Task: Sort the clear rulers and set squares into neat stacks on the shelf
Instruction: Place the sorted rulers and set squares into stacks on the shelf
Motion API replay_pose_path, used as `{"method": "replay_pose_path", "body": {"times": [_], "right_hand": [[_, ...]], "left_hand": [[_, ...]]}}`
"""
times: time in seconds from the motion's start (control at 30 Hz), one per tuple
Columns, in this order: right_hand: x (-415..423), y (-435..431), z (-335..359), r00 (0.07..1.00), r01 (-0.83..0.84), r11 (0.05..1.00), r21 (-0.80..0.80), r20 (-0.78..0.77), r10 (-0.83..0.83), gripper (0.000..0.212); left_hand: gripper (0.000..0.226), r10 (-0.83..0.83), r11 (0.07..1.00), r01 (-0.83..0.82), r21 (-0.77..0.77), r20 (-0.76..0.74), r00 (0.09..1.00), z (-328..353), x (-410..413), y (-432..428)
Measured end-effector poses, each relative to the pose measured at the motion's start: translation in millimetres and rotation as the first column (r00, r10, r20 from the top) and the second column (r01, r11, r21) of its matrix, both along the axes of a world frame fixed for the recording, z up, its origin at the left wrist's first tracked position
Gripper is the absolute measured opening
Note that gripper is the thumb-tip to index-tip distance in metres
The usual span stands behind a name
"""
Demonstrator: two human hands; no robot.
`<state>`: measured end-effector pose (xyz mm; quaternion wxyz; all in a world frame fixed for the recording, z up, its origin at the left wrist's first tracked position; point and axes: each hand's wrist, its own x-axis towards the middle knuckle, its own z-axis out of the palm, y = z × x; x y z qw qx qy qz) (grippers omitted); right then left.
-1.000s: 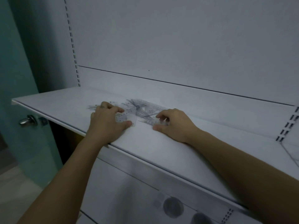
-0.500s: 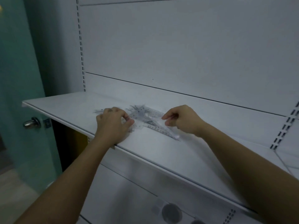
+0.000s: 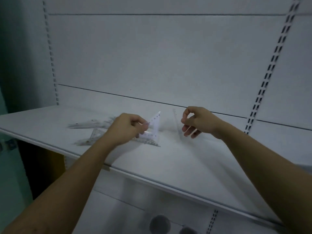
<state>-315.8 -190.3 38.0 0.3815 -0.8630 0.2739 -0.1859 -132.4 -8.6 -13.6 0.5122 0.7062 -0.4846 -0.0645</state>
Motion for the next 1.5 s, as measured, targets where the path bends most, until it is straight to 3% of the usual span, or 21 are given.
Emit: {"method": "replay_pose_path", "body": {"times": [0.17, 0.33, 0.57, 0.7, 0.83, 0.9, 1.0, 1.07, 1.17, 1.27, 1.37, 1.43, 1.5], "right_hand": [[-66, -33, 8, 0.993, 0.118, 0.993, -0.008, -0.022, -0.118, 0.009], [-150, -68, 16, 0.972, 0.227, 0.972, -0.061, -0.042, -0.23, 0.016], [-256, -113, 5, 0.914, 0.361, 0.923, -0.135, -0.148, -0.379, 0.022], [-301, -132, 0, 0.909, 0.4, 0.914, -0.069, -0.102, -0.405, 0.019], [-332, -145, 0, 0.903, 0.409, 0.902, -0.138, -0.078, -0.422, 0.016], [-345, -152, 1, 0.906, 0.401, 0.903, -0.15, -0.078, -0.416, 0.015], [-359, -164, -2, 0.913, 0.381, 0.911, -0.162, -0.089, -0.398, 0.014], [-363, -172, -5, 0.916, 0.376, 0.907, -0.188, -0.068, -0.394, 0.012], [-363, -181, -8, 0.921, 0.374, 0.887, -0.27, -0.005, -0.39, 0.004], [-361, -182, -9, 0.924, 0.354, 0.848, -0.395, 0.009, -0.382, 0.003], [-359, -184, -24, 0.922, 0.229, 0.813, -0.535, -0.148, -0.358, 0.005], [-360, -184, -39, 0.883, 0.112, 0.813, -0.571, -0.319, -0.345, 0.009], [-363, -182, -47, 0.859, 0.051, 0.815, -0.578, -0.39, -0.331, 0.014]], "left_hand": [[0.003, -0.116, 0.99, 0.115, 0.077, 0.013, 0.993, 15, -43, -51], [0.005, -0.166, 0.983, 0.124, 0.134, 0.371, 0.914, 21, -98, -108], [0.016, -0.234, 0.972, 0.156, 0.176, 0.783, 0.576, 15, -184, -181], [0.021, -0.267, 0.957, 0.218, 0.191, 0.873, 0.408, 9, -226, -215], [0.008, -0.272, 0.944, 0.25, 0.217, 0.939, 0.211, 2, -248, -239], [0.008, -0.281, 0.945, 0.218, 0.245, 0.947, 0.158, 1, -258, -250], [0.014, -0.401, 0.915, 0.139, 0.38, 0.896, 0.189, 2, -272, -260], [0.02, -0.51, 0.858, 0.085, 0.507, 0.82, 0.257, 3, -275, -264], [0.023, -0.551, 0.824, 0.131, 0.551, 0.724, 0.415, -1, -269, -266], [0.017, -0.502, 0.848, 0.187, 0.495, 0.642, 0.579, -11, -256, -265], [0.011, -0.445, 0.887, 0.237, 0.397, 0.594, 0.671, -22, -249, -261], [0.008, -0.425, 0.898, 0.238, 0.371, 0.587, 0.689, -26, -250, -258], [0.006, -0.427, 0.898, 0.252, 0.361, 0.577, 0.697, -27, -252, -258]]}}
